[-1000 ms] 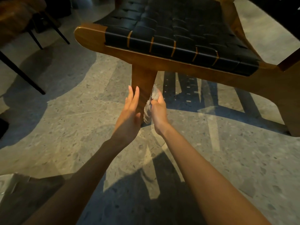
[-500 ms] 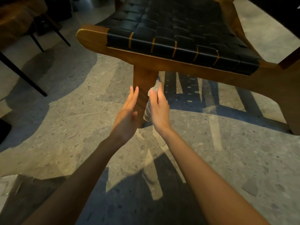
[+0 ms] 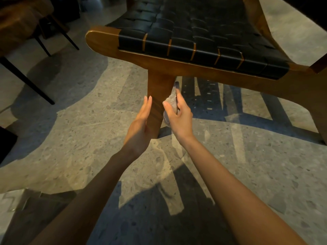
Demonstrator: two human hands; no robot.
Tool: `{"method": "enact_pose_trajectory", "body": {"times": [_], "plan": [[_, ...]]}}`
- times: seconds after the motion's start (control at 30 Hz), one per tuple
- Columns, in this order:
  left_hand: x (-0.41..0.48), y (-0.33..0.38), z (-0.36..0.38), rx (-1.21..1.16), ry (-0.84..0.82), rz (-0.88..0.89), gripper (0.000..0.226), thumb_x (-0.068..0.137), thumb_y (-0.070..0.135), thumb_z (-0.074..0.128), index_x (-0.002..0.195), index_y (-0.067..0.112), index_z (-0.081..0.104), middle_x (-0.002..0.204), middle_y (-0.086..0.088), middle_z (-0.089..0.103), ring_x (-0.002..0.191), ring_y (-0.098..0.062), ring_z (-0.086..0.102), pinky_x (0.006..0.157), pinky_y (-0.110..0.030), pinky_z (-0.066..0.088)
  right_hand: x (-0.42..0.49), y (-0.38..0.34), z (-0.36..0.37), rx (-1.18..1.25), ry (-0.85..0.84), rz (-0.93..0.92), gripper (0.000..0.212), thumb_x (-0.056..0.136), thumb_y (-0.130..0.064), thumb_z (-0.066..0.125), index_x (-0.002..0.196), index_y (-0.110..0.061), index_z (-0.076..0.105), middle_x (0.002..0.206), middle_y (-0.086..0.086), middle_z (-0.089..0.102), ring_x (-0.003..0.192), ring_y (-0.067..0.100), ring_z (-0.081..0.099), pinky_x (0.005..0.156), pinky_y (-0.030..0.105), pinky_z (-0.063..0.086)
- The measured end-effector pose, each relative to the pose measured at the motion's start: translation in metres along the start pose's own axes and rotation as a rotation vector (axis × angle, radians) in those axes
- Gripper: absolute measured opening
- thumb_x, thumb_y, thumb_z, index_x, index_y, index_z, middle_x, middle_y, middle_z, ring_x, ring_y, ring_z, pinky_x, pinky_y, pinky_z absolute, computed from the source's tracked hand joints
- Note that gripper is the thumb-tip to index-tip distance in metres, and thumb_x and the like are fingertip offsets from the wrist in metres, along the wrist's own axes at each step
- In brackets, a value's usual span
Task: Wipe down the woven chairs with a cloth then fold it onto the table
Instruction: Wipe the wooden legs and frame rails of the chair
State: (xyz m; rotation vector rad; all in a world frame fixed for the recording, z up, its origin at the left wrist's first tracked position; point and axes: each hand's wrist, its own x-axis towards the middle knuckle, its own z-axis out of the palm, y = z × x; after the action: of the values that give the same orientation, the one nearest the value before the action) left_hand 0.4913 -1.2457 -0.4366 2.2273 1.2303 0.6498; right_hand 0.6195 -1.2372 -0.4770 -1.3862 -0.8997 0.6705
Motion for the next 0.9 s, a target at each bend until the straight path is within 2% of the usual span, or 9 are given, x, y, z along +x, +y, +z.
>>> {"method": "enact_pose_trajectory", "body": {"times": [0.23, 0.33, 0.43, 0.5, 0.57, 0.63, 0.7, 0.8, 0.9], "plan": [[-0.003, -0.009, 0.006, -0.073, -0.035, -0.024, 0.068, 0.096, -0.002, 0.038, 0.152, 0.023, 0.008, 0.158, 0.007, -0.005, 0.133, 0.005, -0.001, 0.090, 0.010, 0.003, -0.013, 0.042, 0.014, -0.033, -0.143, 0.190, 0.062, 0.094, -0.028, 0.058, 0.148, -0.021, 0.030, 0.152, 0.000, 0.035, 0.139, 0.024, 0.034, 0.108, 0.037, 0.039], [-0.004, -0.015, 0.007, -0.071, -0.047, -0.019, 0.069, 0.095, -0.003, 0.037, 0.152, 0.024, 0.008, 0.158, 0.008, -0.005, 0.132, 0.008, -0.002, 0.092, 0.009, 0.003, -0.011, 0.055, 0.016, 0.086, -0.207, 0.304, 0.056, 0.097, -0.021, 0.054, 0.148, -0.019, 0.030, 0.152, 0.004, 0.033, 0.138, 0.025, 0.035, 0.093, 0.015, 0.041], [-0.004, -0.018, 0.009, -0.075, -0.048, -0.017, 0.072, 0.095, -0.005, 0.038, 0.152, 0.028, 0.007, 0.158, 0.011, -0.007, 0.132, 0.009, -0.003, 0.102, -0.002, 0.006, -0.009, 0.058, 0.020, 0.114, -0.264, 0.469, 0.055, 0.098, -0.015, 0.051, 0.148, -0.025, 0.029, 0.153, 0.003, 0.033, 0.134, 0.026, 0.040, 0.098, 0.031, 0.045], [-0.003, -0.019, 0.010, -0.078, -0.048, -0.030, 0.074, 0.095, -0.005, 0.039, 0.151, 0.030, 0.007, 0.158, 0.012, -0.008, 0.133, 0.007, -0.003, 0.108, -0.016, 0.011, -0.008, 0.057, 0.019, 0.039, -0.294, 0.471, 0.057, 0.098, -0.013, 0.051, 0.148, -0.025, 0.028, 0.152, 0.005, 0.035, 0.127, 0.025, 0.045, 0.094, 0.035, 0.047], [-0.003, -0.017, 0.010, -0.093, -0.045, -0.043, 0.075, 0.095, -0.005, 0.040, 0.151, 0.031, 0.007, 0.158, 0.012, -0.005, 0.135, 0.004, -0.002, 0.109, -0.023, 0.015, -0.007, 0.051, 0.014, -0.093, -0.266, 0.413, 0.057, 0.097, -0.017, 0.053, 0.148, -0.025, 0.029, 0.149, 0.003, 0.039, 0.130, 0.026, 0.045, 0.101, 0.037, 0.043], [-0.005, -0.014, 0.008, -0.102, -0.017, -0.057, 0.072, 0.096, -0.001, 0.042, 0.151, 0.032, 0.010, 0.158, 0.013, 0.004, 0.139, 0.000, 0.006, 0.108, -0.021, 0.020, -0.009, 0.041, 0.004, -0.258, -0.209, 0.327, 0.053, 0.096, -0.021, 0.055, 0.145, -0.023, 0.036, 0.143, 0.001, 0.047, 0.128, 0.025, 0.048, 0.104, 0.036, 0.042], [-0.009, -0.010, 0.003, -0.101, 0.041, -0.076, 0.066, 0.096, 0.005, 0.046, 0.150, 0.030, 0.018, 0.156, 0.012, 0.018, 0.137, -0.001, 0.017, 0.104, -0.018, 0.024, -0.011, 0.025, -0.010, -0.349, -0.188, 0.292, 0.044, 0.096, -0.019, 0.055, 0.139, -0.021, 0.047, 0.132, 0.003, 0.058, 0.118, 0.023, 0.056, 0.096, 0.034, 0.048], [-0.015, -0.004, -0.001, -0.019, 0.131, -0.045, 0.054, 0.095, 0.007, 0.049, 0.145, 0.021, 0.034, 0.148, 0.002, 0.039, 0.135, -0.013, 0.037, 0.108, -0.027, 0.033, -0.013, -0.007, -0.046, -0.452, -0.367, 0.212, 0.033, 0.092, -0.013, 0.056, 0.124, -0.020, 0.058, 0.111, -0.001, 0.064, 0.100, 0.016, 0.060, 0.083, 0.028, 0.051], [-0.012, 0.010, 0.000, -0.018, 0.061, -0.048, 0.053, 0.094, 0.016, 0.054, 0.144, 0.021, 0.035, 0.147, -0.001, 0.040, 0.133, -0.017, 0.040, 0.110, -0.034, 0.035, -0.005, -0.046, -0.086, -0.577, -0.572, 0.131, 0.021, 0.087, -0.010, 0.059, 0.106, -0.015, 0.066, 0.096, 0.000, 0.066, 0.087, 0.012, 0.060, 0.069, 0.021, 0.045]]}}
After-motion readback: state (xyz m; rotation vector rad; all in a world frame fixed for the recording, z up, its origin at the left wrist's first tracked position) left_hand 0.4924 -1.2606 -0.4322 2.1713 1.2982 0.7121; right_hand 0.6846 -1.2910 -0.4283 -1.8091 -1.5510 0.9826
